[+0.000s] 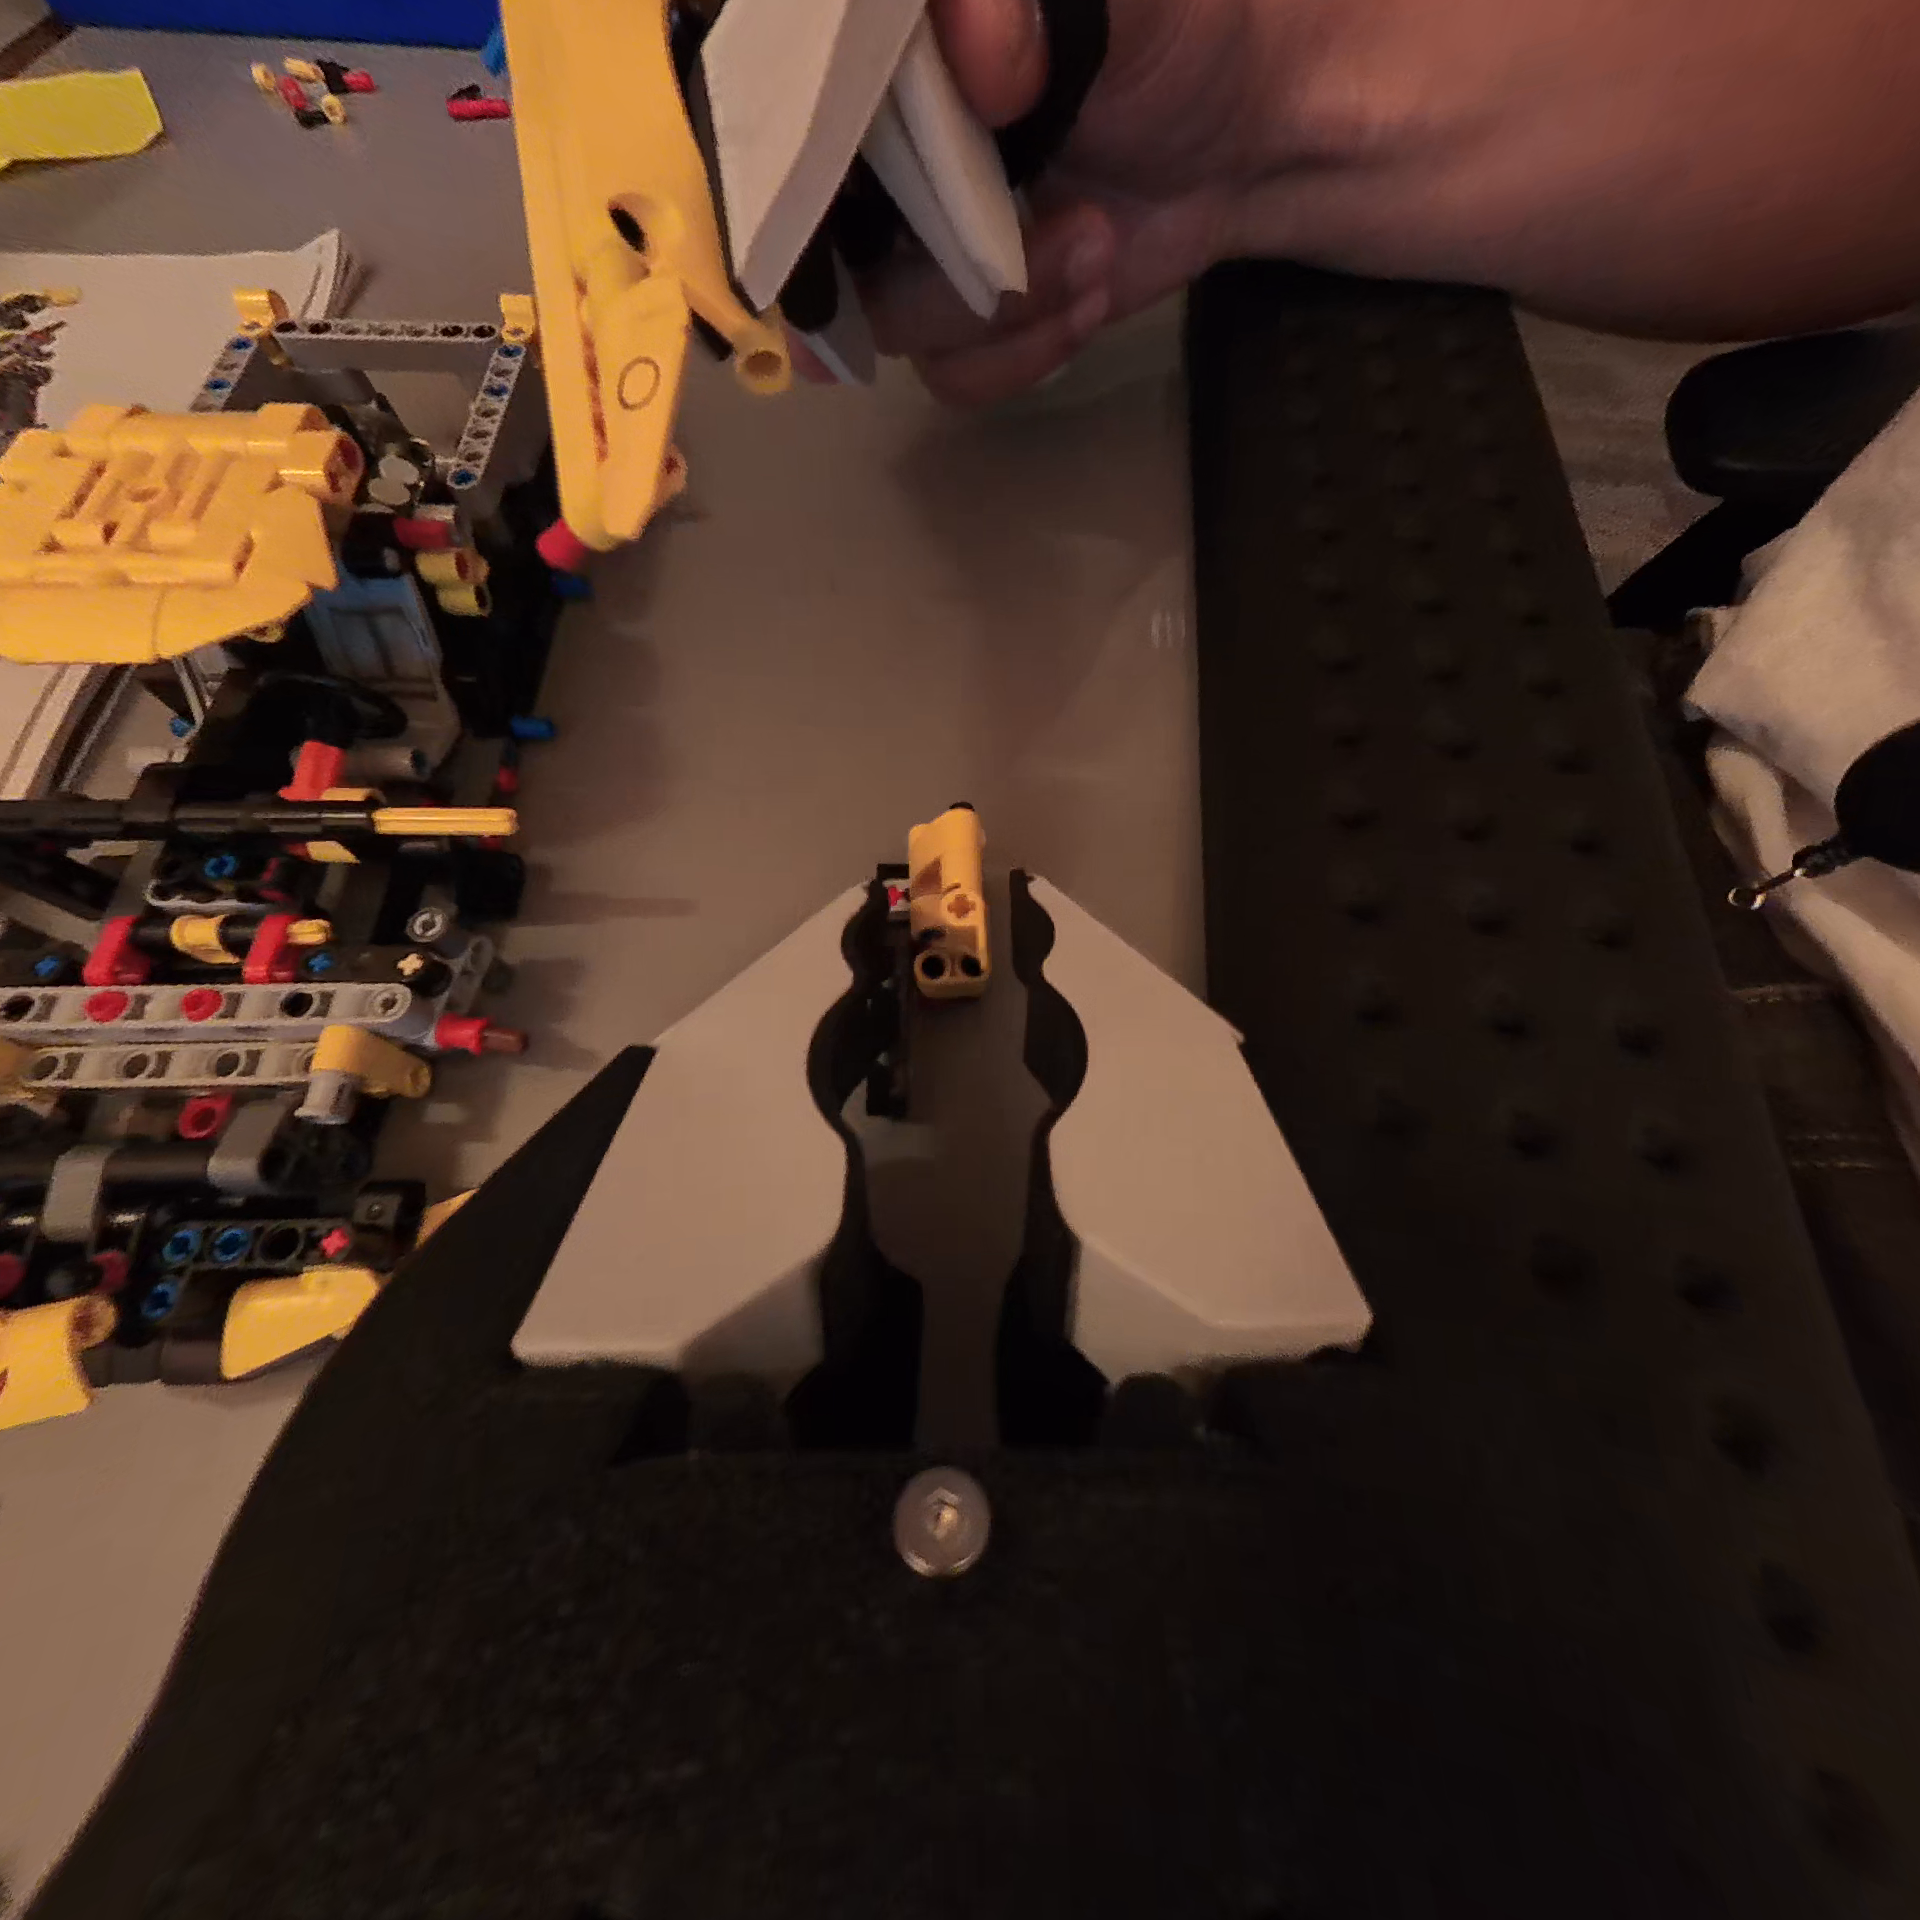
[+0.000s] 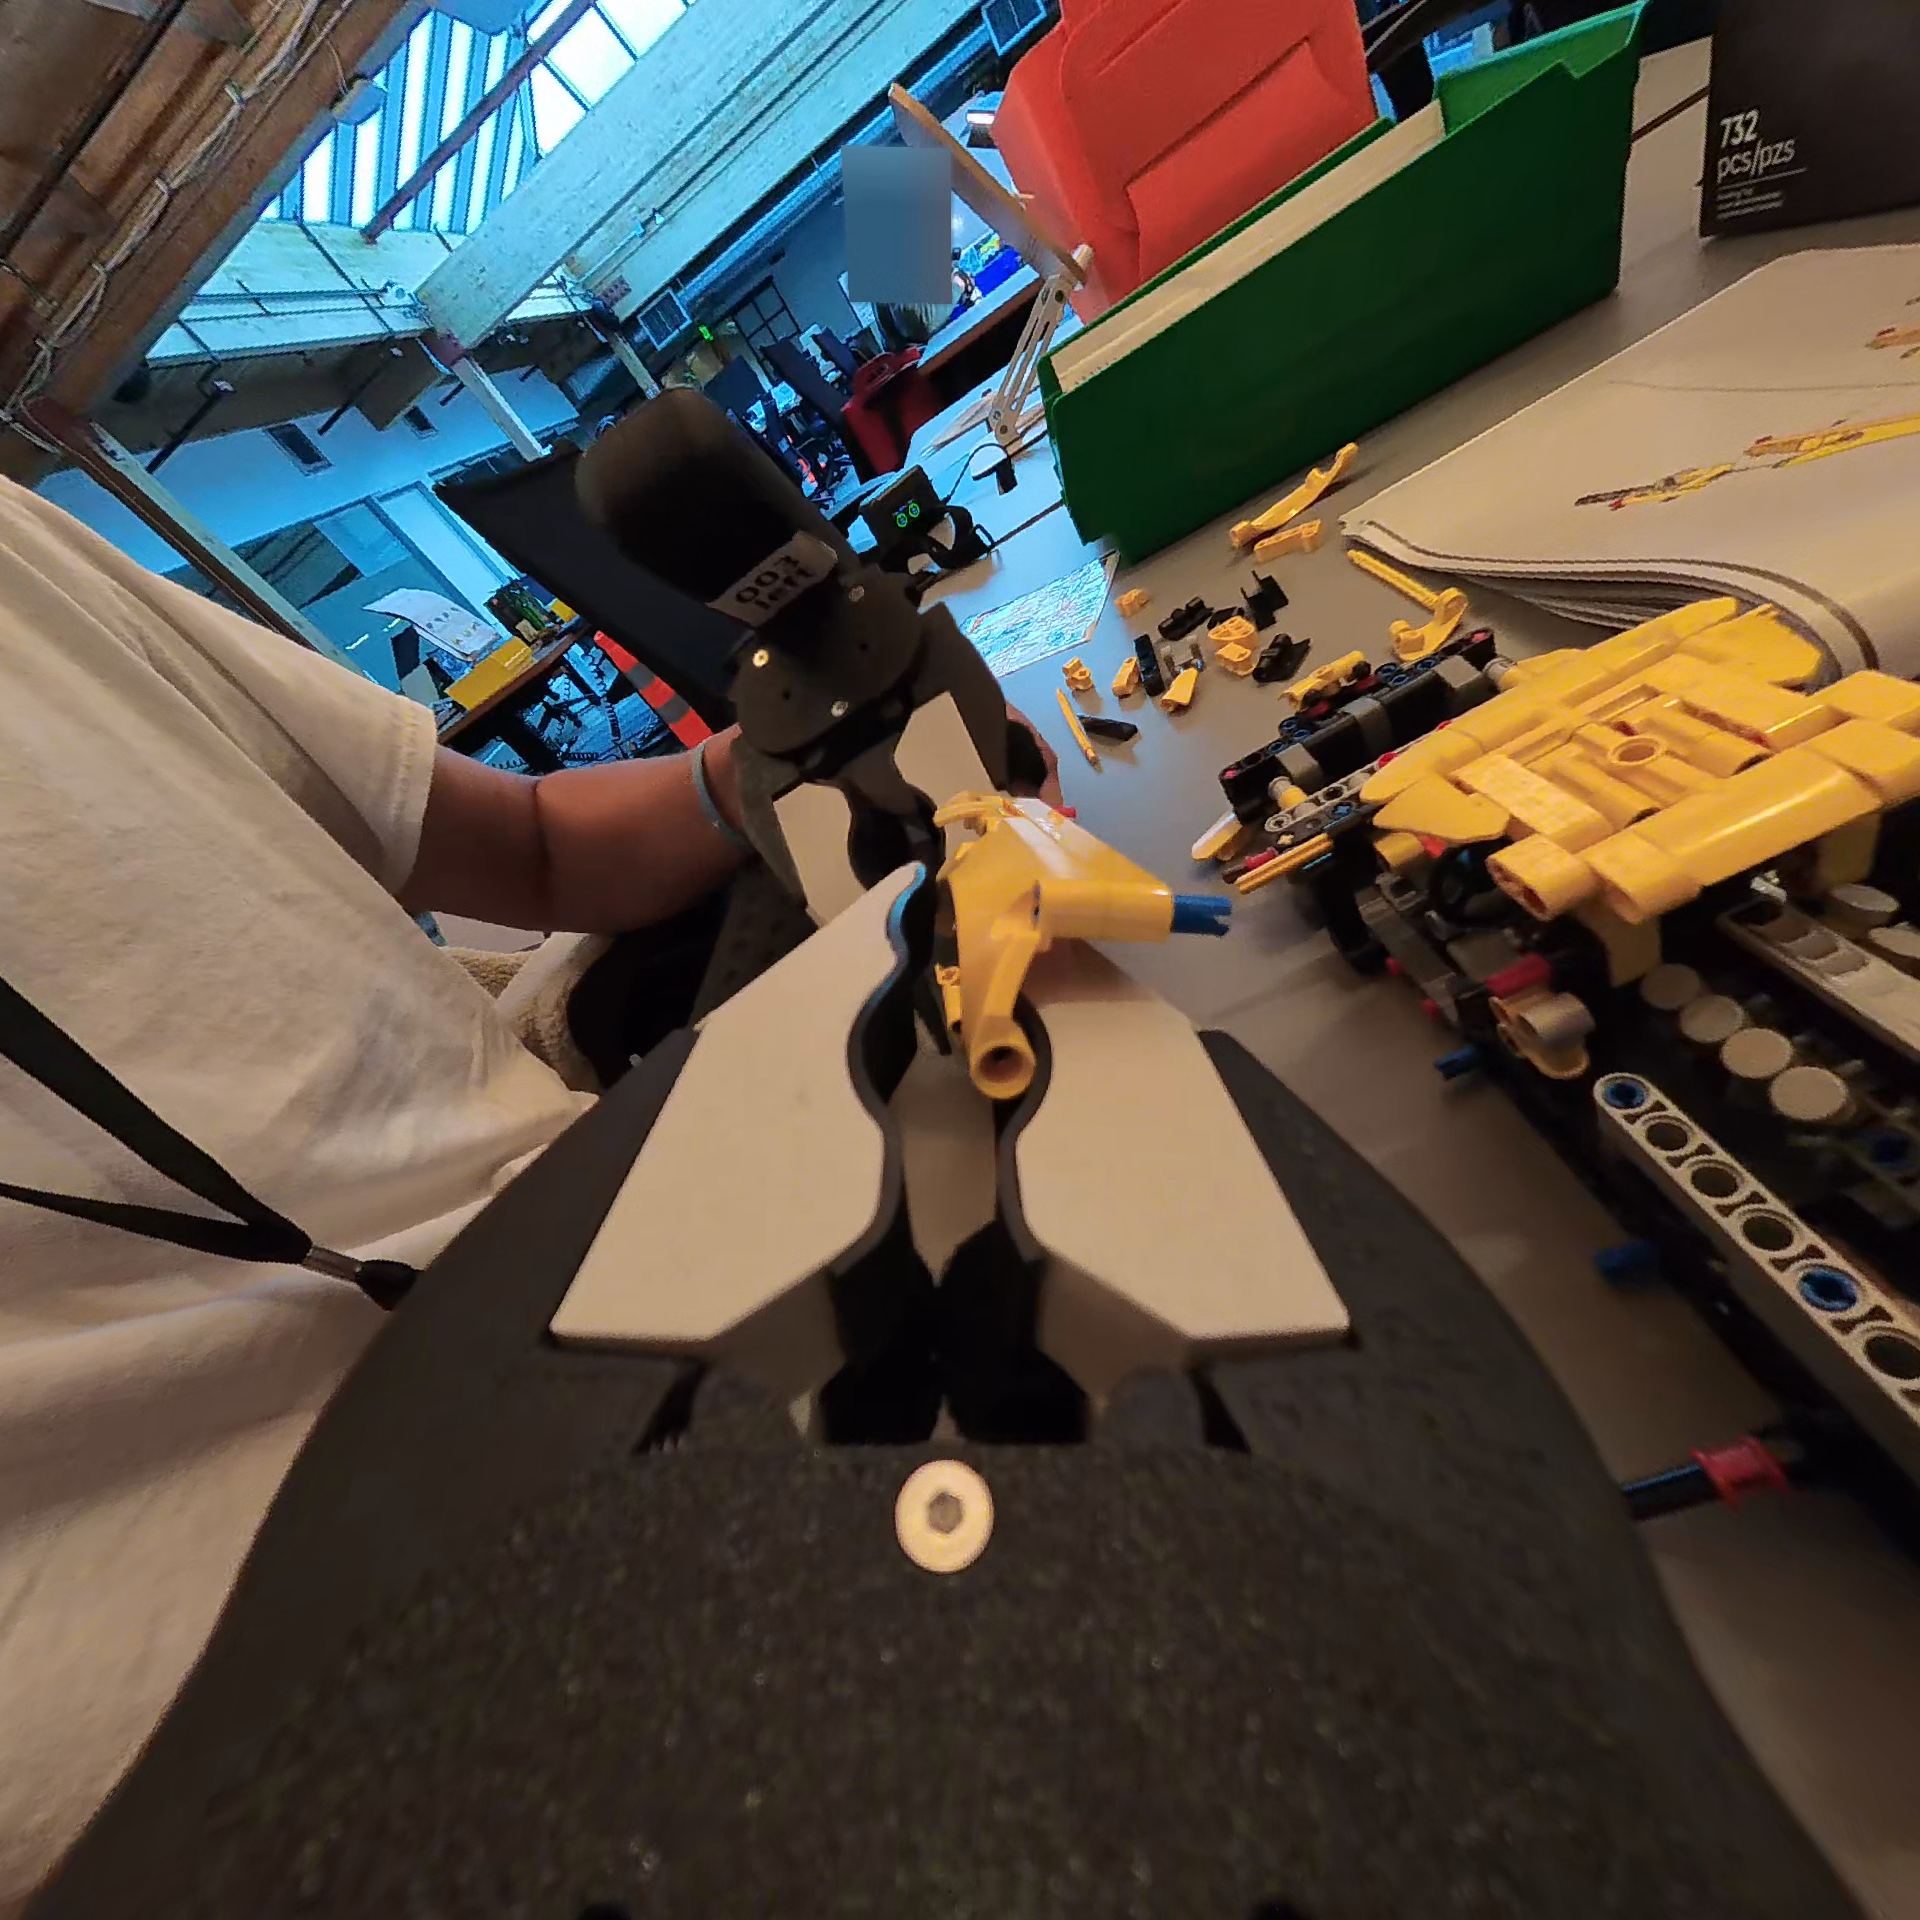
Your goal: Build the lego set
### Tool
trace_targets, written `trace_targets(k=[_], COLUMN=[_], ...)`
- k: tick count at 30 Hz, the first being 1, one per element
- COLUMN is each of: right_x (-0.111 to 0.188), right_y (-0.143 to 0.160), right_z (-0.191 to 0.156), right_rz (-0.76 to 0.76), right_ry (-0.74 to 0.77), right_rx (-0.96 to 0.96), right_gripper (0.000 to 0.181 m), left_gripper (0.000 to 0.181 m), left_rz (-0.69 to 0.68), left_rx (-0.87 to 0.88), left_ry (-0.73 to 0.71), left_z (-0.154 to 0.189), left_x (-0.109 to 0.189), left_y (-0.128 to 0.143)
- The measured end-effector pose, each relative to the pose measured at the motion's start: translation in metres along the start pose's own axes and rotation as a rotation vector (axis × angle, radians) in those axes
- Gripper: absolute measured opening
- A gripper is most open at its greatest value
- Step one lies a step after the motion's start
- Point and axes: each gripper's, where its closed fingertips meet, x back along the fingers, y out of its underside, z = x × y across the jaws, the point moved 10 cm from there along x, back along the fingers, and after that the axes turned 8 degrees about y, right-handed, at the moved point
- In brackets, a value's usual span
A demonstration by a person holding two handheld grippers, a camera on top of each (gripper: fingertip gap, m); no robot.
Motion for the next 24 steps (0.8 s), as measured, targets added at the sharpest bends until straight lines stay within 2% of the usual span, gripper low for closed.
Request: trace_targets(k=[4, 6, 8, 11, 14, 20, 24], right_x=[0.001, 0.001, 0.002, -0.001, -0.007, -0.022, -0.028], right_y=[0.000, 0.000, 0.000, 0.002, 0.003, 0.001, 0.003], right_z=[0.000, -0.001, 0.000, -0.002, -0.004, -0.008, -0.010], right_rz=[0.003, 0.004, 0.005, -0.020, -0.032, -0.023, -0.063], right_ry=[-0.001, 0.002, 0.008, 0.012, 0.013, -0.112, -0.102], right_rx=[0.000, 0.002, 0.004, 0.015, 0.037, -0.028, -0.005], right_gripper=[0.003, 0.004, 0.004, 0.004, 0.004, 0.003, 0.003], left_gripper=[0.015, 0.015, 0.015, 0.014, 0.013, 0.013, 0.013], left_rz=[-0.077, -0.092, -0.090, 0.053, 0.255, 0.309, 0.342], left_rx=[-0.008, -0.065, -0.047, 0.071, 0.267, 0.379, 0.392], left_ry=[0.003, -0.005, -0.019, -0.010, 0.134, 0.248, 0.294], left_z=[-0.001, 0.002, 0.001, -0.006, -0.014, -0.016, -0.015], left_x=[-0.007, -0.009, -0.008, 0.008, 0.021, 0.018, 0.020], left_y=[0.002, 0.002, 0.002, -0.009, -0.016, -0.016, -0.017])
